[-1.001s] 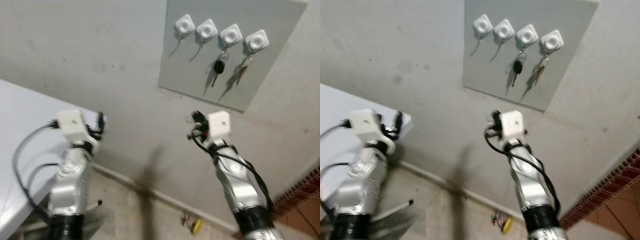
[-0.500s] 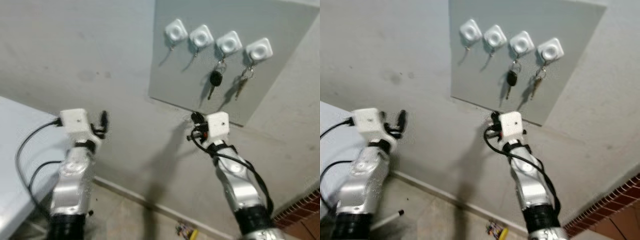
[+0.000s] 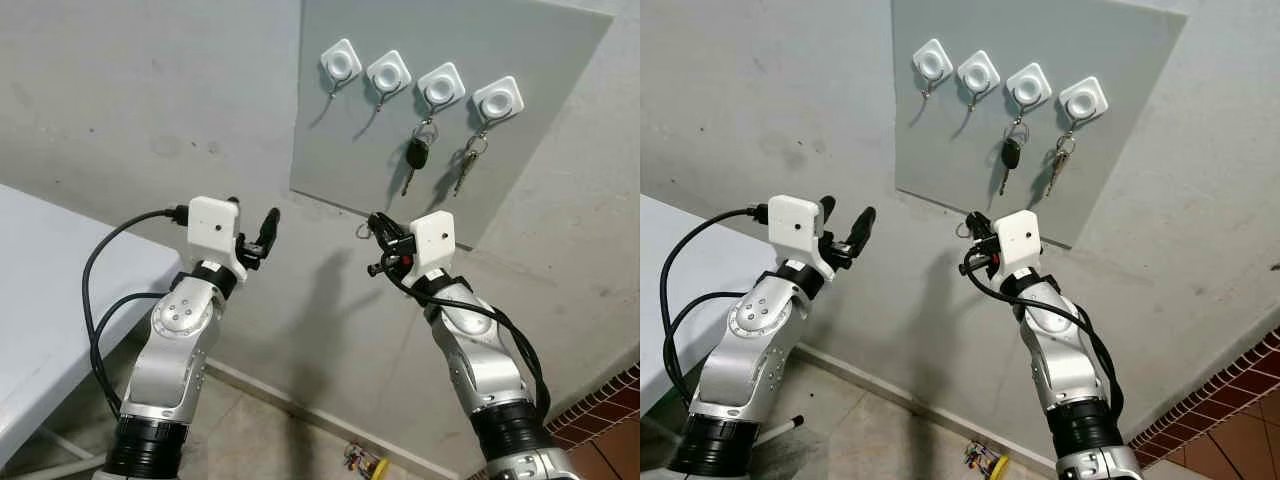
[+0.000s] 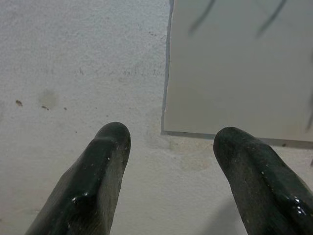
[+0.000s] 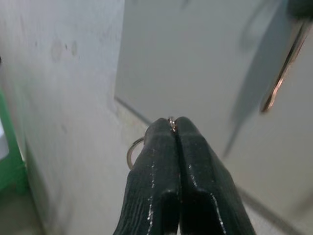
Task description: Hang keys on a hook
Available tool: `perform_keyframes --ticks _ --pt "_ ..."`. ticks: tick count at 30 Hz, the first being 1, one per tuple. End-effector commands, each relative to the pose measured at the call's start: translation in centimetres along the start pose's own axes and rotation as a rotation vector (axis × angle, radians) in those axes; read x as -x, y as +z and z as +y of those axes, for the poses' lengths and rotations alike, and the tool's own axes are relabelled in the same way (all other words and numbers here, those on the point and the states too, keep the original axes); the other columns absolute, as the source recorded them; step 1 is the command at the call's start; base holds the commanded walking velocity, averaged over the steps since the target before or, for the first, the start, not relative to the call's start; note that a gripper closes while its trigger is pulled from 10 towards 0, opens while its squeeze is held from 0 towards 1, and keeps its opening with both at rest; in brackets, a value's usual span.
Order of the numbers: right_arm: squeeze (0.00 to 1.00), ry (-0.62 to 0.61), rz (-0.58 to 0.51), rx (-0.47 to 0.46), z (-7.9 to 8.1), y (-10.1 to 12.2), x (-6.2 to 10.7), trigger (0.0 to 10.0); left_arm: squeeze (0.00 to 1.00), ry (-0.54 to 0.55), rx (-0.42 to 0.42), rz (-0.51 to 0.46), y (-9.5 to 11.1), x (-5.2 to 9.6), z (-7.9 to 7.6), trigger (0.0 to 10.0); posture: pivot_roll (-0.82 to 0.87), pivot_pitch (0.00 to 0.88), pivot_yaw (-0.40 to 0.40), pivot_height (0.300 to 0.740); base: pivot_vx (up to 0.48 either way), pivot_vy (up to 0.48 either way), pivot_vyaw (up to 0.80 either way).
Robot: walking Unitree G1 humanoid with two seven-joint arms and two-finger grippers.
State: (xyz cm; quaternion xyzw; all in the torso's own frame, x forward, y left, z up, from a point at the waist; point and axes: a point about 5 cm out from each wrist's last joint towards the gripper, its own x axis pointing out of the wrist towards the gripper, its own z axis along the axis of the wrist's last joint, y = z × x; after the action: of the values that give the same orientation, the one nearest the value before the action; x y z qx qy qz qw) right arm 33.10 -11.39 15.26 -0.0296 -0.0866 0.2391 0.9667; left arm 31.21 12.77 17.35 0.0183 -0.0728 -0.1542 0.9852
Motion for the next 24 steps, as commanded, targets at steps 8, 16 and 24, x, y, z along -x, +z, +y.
perform_keyframes --ticks 8,16,24 --pt "0.00 0.085 -0.112 -0.018 0.2 3.6 -1.4 10.0 0.00 -0.042 -0.006 -0.046 1.9 -0.5 -0.7 10.0 -0.10 0.000 -0.079 0.740 0.000 0.000 0.00" --pt "0.00 0.133 -0.177 -0.028 0.1 5.8 -2.4 10.0 0.00 -0.046 0.000 -0.052 2.1 -0.5 -0.9 10.0 -0.10 0.000 -0.079 0.740 0.000 0.000 0.00" --pt "0.00 0.171 -0.269 -0.002 -0.3 9.0 -3.8 10.0 0.00 -0.053 0.013 -0.052 2.1 -0.5 -1.3 10.0 -0.10 0.000 -0.084 0.740 0.000 0.000 0.00"
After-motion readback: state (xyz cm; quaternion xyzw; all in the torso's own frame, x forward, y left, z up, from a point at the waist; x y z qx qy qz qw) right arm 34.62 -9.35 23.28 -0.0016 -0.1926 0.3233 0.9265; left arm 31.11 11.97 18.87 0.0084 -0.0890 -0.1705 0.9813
